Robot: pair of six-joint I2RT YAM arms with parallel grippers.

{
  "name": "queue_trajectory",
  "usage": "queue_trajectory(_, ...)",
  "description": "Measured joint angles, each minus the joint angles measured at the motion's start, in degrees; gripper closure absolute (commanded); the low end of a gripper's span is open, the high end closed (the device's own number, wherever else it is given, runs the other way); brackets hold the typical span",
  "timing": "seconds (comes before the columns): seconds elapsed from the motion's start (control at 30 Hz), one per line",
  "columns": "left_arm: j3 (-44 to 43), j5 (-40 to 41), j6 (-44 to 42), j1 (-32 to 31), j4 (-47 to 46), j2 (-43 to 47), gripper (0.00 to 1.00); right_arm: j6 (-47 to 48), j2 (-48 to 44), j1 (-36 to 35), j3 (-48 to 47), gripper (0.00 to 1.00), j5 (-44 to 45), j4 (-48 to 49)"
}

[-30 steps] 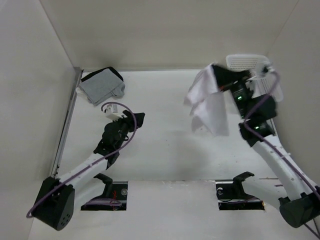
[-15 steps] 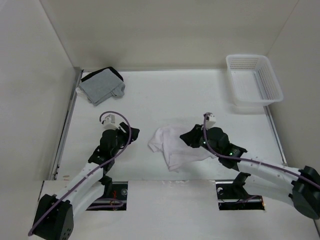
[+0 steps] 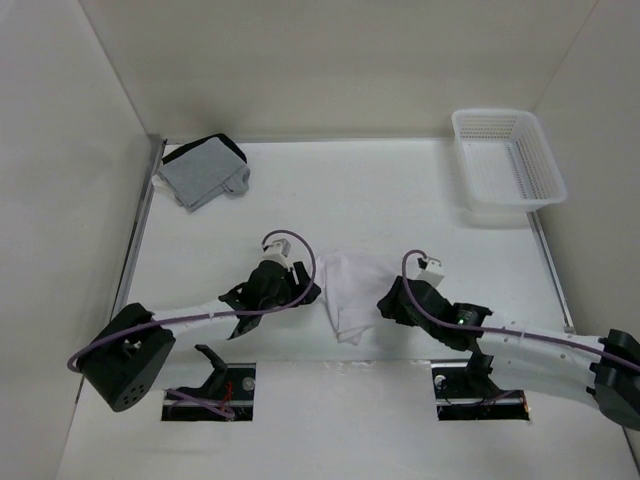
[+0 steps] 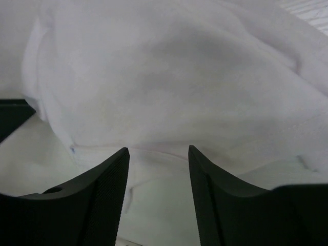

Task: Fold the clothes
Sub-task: Flatten the tank top out

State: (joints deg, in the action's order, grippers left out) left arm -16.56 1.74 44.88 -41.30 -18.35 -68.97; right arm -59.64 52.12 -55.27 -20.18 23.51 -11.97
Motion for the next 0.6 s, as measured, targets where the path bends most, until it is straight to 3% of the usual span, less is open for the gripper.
queue_trajectory(0.2, -3.56, 0.31, 0.66, 0.2, -4.79, -8.13, 0.65, 0.31, 8.15, -1.36, -1.46, 0.4, -1.18, -0.2)
queue_trajectory(0.23, -4.31, 0.35, 0.81, 0.39, -5.51, -9.38, 0.75, 0.76, 8.94, -1.36, -2.03, 0.51, -1.46, -0.15)
queue_trajectory(0.27, -5.16, 0.48, 0.81, 0.44, -6.03, -10.64, 0.77, 1.2, 9.92, -1.36, -2.73, 0.54, -1.77, 0.02)
queue_trajectory(0.37, -8.26, 0.68, 1.16, 1.14, -7.63, -14.67, 0.9, 3.43, 13.03, -1.33, -4.35, 0.81, -4.17, 0.87)
queue_trajectory(0.43, -10.29, 0.83, 1.44, 1.88, -8.72, -16.92, 0.93, 4.68, 13.94, -1.36, -4.92, 0.89, -5.46, 1.42)
queue_trajectory(0.6, -16.35, 1.11, 3.19, 5.27, -11.32, -23.3, 0.95, 8.5, 14.51, -1.36, -7.89, 0.95, -8.59, 2.84)
